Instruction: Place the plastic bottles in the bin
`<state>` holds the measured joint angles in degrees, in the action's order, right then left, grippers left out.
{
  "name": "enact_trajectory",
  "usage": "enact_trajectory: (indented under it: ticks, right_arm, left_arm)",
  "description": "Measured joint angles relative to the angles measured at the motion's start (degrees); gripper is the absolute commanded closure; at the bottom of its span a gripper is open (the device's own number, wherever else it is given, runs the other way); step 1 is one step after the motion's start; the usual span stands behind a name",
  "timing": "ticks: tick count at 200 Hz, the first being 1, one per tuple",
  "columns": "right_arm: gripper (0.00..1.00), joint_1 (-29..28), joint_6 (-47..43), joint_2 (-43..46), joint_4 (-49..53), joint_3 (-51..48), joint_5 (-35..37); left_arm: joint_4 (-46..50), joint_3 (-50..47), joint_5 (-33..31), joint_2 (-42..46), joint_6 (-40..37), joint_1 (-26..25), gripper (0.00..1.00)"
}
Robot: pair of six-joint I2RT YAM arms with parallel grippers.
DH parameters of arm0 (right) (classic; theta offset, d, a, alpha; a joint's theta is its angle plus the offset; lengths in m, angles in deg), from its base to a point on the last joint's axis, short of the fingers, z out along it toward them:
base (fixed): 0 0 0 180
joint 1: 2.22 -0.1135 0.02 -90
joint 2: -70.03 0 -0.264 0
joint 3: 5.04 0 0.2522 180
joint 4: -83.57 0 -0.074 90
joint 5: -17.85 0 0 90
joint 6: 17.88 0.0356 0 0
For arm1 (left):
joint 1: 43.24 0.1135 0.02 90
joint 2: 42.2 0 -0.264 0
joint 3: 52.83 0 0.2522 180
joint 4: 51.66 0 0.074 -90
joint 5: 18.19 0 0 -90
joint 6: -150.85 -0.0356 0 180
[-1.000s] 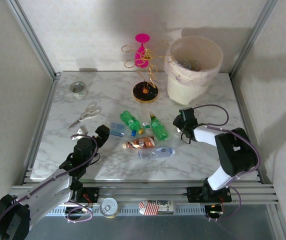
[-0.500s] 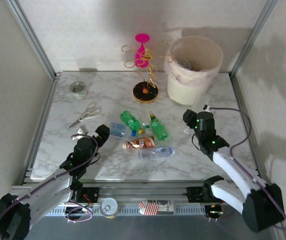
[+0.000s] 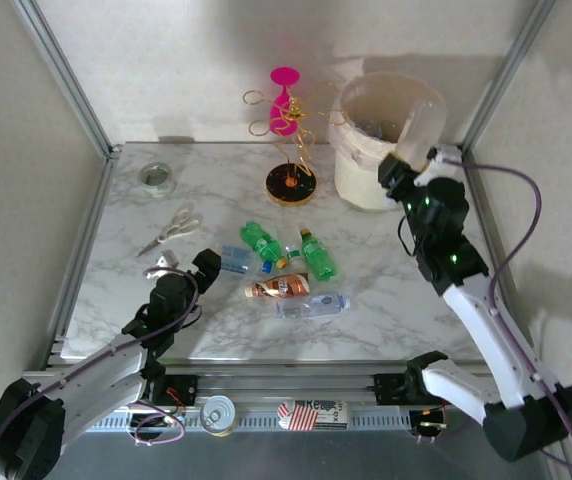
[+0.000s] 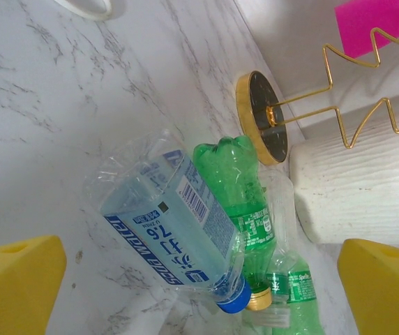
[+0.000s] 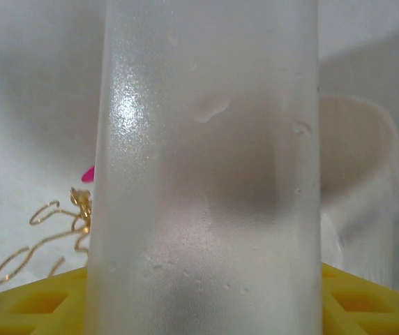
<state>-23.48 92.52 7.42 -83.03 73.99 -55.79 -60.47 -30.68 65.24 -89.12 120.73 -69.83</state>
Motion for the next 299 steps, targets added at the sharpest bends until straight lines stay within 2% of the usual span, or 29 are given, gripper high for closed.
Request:
enact_trajectory:
  ticks: [46,109,148,165,186,200,249,299]
  right_arm:
    - [0.57,1.55,-6.34,-18.67,0.11,19.34,-1.57]
    - [0.55,10.38,-5.84,-40.63,6.34,42.45,-7.30]
    - [0.52,11.65,-4.70,-48.33,10.75,46.49,-9.40]
    - [0.42,11.65,-3.89,-50.40,11.96,46.49,-10.54]
    - [0.23,11.65,-3.15,-52.11,13.73,47.23,-11.52]
    - [0.02,11.65,-2.91,-52.87,14.73,48.85,-12.17]
    - [0.01,11.63,-2.93,-50.07,14.29,51.34,-15.67]
    - [0.01,10.45,-3.41,-28.68,6.16,29.46,-16.48]
  left_arm:
    - [0.09,0.00,0.20,2.45,0.39,0.07,0.00]
    - [2.19,0.07,0.20,6.56,0.37,0.07,0.00]
    - [2.84,0.00,-0.07,9.31,1.44,0.07,0.00]
    - [2.91,0.00,-0.55,10.23,1.73,0.07,0.00]
    - [3.61,0.02,-1.05,10.49,1.68,0.07,0.00]
    - [4.42,0.07,-1.38,10.34,1.68,0.07,0.00]
    - [5.07,0.07,-2.01,9.60,3.34,0.07,0.01]
    - [6.19,0.17,-3.21,9.64,7.87,-1.20,0.00]
